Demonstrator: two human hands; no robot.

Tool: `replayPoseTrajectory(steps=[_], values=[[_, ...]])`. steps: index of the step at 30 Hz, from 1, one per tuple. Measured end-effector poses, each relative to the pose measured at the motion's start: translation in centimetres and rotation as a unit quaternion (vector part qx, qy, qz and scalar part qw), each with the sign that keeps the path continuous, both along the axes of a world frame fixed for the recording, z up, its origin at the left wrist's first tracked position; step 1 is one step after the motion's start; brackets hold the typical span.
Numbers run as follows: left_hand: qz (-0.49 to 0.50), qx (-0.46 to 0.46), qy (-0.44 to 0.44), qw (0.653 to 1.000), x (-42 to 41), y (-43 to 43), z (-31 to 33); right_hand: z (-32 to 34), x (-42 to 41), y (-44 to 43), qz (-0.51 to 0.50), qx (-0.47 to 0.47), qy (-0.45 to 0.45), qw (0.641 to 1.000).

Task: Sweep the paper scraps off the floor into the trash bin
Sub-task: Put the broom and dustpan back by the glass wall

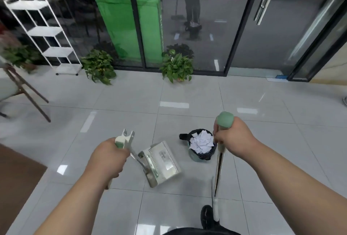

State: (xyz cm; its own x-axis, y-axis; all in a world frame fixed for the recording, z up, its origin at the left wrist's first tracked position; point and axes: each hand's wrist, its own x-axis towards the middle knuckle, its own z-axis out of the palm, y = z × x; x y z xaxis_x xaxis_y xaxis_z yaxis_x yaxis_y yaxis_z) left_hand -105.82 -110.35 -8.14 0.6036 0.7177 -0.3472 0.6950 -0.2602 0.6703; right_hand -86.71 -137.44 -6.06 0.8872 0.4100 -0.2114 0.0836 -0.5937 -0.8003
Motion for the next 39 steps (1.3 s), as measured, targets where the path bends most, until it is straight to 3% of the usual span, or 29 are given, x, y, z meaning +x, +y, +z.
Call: replayPoseTrajectory(steps=[3,8,13,19,28,39], values=[[-0.067,0.044,0.043,0.996,0.0,-0.1,-0.2,2.2,-1.4,3.7,0.064,0.048,0.006,0.997],[-0.184,0.202,0.120,0.955,0.6,-0.3,0.0,6.7,-3.9,9.8,0.188,0.171,0.022,0.967],[-0.257,0.238,0.142,0.926,0.7,-1.6,1.7,10.5,-6.0,14.4,0.292,0.269,0.053,0.916],[-0.262,0.244,0.144,0.922,-0.3,-1.1,4.7,13.8,-7.0,17.0,0.372,0.306,0.041,0.875],[-0.216,0.247,0.096,0.940,-0.3,-0.4,6.6,16.8,-6.1,19.3,0.394,0.332,-0.019,0.857],[-0.207,0.249,0.092,0.942,5.2,-1.4,8.0,21.2,-1.8,19.0,0.356,0.386,-0.058,0.849]])
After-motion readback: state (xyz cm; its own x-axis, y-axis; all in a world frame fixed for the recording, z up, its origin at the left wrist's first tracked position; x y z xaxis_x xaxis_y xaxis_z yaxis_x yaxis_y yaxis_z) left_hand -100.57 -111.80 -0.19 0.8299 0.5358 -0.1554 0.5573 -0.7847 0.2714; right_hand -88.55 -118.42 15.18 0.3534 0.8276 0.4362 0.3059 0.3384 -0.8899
